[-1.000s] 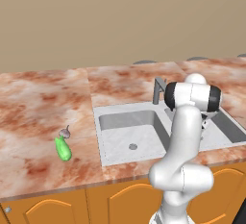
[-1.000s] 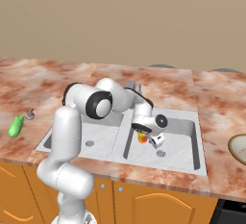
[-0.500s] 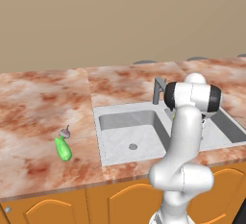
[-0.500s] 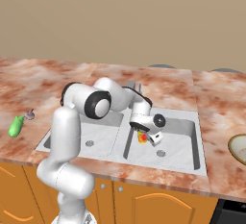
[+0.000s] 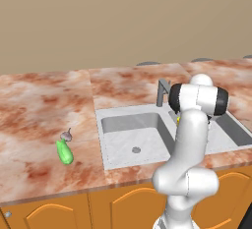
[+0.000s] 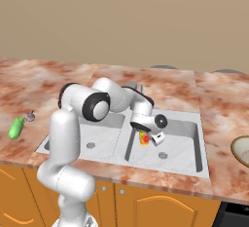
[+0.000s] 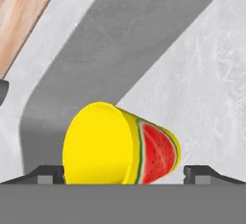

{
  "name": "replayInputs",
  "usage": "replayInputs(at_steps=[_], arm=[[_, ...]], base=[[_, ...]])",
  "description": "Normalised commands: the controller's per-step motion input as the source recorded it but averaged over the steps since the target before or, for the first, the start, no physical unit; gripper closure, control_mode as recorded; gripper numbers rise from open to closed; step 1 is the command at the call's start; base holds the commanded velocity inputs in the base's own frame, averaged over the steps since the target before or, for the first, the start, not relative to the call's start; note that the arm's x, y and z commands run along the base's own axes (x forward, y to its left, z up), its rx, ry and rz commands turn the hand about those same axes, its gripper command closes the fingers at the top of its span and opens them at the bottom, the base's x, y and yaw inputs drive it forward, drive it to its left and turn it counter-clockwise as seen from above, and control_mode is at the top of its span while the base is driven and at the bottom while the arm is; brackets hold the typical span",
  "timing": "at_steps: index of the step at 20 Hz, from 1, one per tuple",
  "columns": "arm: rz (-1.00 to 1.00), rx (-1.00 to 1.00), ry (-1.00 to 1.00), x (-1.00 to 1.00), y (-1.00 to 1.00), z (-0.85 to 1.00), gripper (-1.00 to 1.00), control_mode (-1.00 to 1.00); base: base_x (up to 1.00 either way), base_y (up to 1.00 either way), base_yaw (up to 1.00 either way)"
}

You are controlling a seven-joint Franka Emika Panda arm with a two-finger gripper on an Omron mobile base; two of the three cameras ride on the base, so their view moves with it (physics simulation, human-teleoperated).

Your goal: Remove the corn and garlic from the sink. Then move the bowl and cup from the counter to the sink for washing.

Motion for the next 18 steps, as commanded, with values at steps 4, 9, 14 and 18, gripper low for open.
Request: replayInputs(at_steps=[4, 9, 14, 18], arm=[[0.00, -0.06, -0.02, 0.00, -0.04, 0.23, -1.00, -1.00], [0.00, -0.08, -0.03, 0.00, -0.08, 0.21, -1.00, -1.00], [0.00, -0.05, 0.00, -0.06, -0.13, 0.15, -1.00, -1.00], [0.00, 0.00, 0.00, -0.09, -0.23, 0.16, -1.00, -1.00]], base=[[0.00, 0.00, 0.00], [0.00, 0.00, 0.00], [0.00, 0.00, 0.00], [0.00, 0.00, 0.00]])
